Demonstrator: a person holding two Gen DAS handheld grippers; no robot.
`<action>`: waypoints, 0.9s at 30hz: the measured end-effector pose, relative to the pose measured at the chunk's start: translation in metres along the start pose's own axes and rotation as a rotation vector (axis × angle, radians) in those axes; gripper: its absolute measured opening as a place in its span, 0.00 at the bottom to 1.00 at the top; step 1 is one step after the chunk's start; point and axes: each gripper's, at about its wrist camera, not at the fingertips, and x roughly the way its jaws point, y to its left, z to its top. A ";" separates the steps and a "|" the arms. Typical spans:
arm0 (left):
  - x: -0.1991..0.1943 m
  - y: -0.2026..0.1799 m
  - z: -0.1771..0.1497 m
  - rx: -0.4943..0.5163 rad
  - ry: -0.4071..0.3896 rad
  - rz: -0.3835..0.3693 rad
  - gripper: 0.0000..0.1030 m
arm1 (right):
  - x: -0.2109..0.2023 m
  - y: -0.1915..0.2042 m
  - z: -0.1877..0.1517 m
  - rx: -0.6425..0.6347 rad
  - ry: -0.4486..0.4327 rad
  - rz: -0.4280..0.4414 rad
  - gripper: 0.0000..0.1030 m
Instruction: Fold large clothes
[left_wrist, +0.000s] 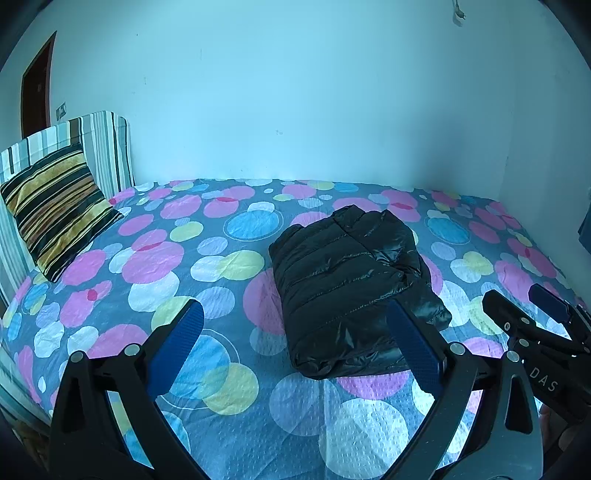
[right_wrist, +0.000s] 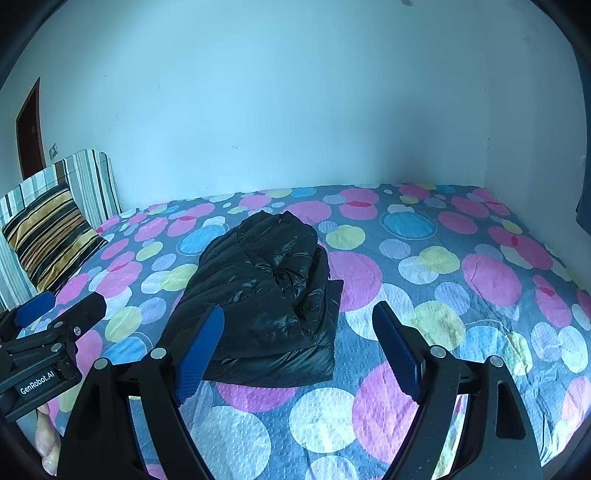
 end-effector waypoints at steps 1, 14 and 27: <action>-0.001 0.000 0.000 0.001 -0.002 0.003 0.96 | 0.000 0.000 0.000 -0.001 0.000 -0.001 0.79; -0.004 0.000 -0.002 -0.008 0.002 0.021 0.97 | -0.002 0.001 0.000 -0.001 -0.001 0.001 0.79; -0.006 -0.003 -0.004 0.013 0.000 0.032 0.97 | -0.004 0.003 0.000 -0.005 -0.002 -0.002 0.81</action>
